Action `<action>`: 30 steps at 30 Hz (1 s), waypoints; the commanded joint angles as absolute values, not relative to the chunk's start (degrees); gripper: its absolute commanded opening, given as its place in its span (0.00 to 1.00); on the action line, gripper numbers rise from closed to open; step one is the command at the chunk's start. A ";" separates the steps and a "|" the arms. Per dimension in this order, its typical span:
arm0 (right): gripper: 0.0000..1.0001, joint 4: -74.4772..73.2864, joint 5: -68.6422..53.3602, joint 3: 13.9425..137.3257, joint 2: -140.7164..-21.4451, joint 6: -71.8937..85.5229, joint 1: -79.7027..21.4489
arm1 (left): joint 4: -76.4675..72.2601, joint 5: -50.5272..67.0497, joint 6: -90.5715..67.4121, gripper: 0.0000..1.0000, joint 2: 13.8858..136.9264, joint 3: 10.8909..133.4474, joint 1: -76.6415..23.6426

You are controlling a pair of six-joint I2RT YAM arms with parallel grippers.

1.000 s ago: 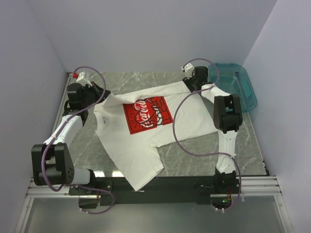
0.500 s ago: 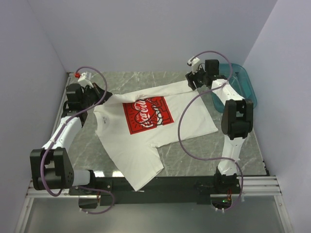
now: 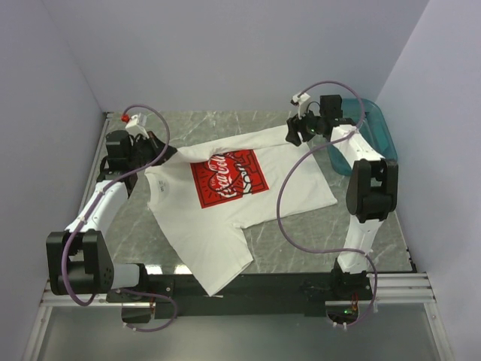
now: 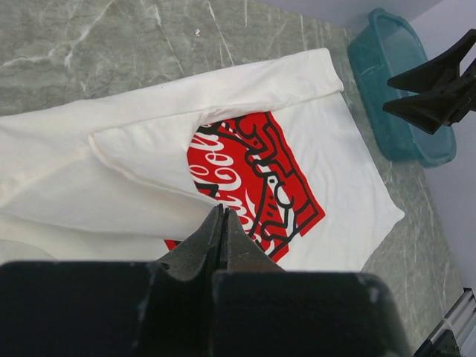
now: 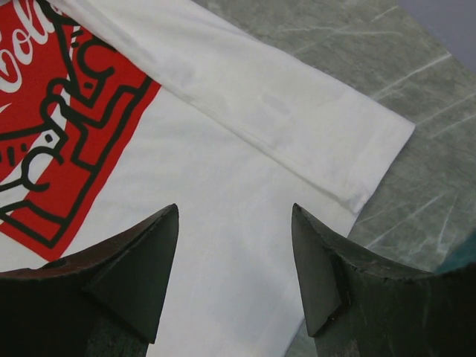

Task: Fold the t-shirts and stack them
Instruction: Fold the tshirt

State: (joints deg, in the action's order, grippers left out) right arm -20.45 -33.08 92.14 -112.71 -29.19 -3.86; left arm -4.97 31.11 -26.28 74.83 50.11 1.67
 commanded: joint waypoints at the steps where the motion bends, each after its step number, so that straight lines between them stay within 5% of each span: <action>1: 0.69 -21.09 -35.42 90.71 -108.90 -28.39 -3.60 | -5.98 29.98 -26.01 0.01 73.92 51.24 0.53; 30: 0.71 -20.65 -37.62 83.59 -105.47 -27.95 -3.60 | -5.27 22.41 -30.06 0.01 68.03 45.53 -5.27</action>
State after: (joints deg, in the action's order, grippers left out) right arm -21.47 -36.71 83.90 -108.47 -28.16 -3.86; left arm -4.69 22.61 -29.65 69.23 45.84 -4.97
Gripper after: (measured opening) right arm 0.705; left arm 0.012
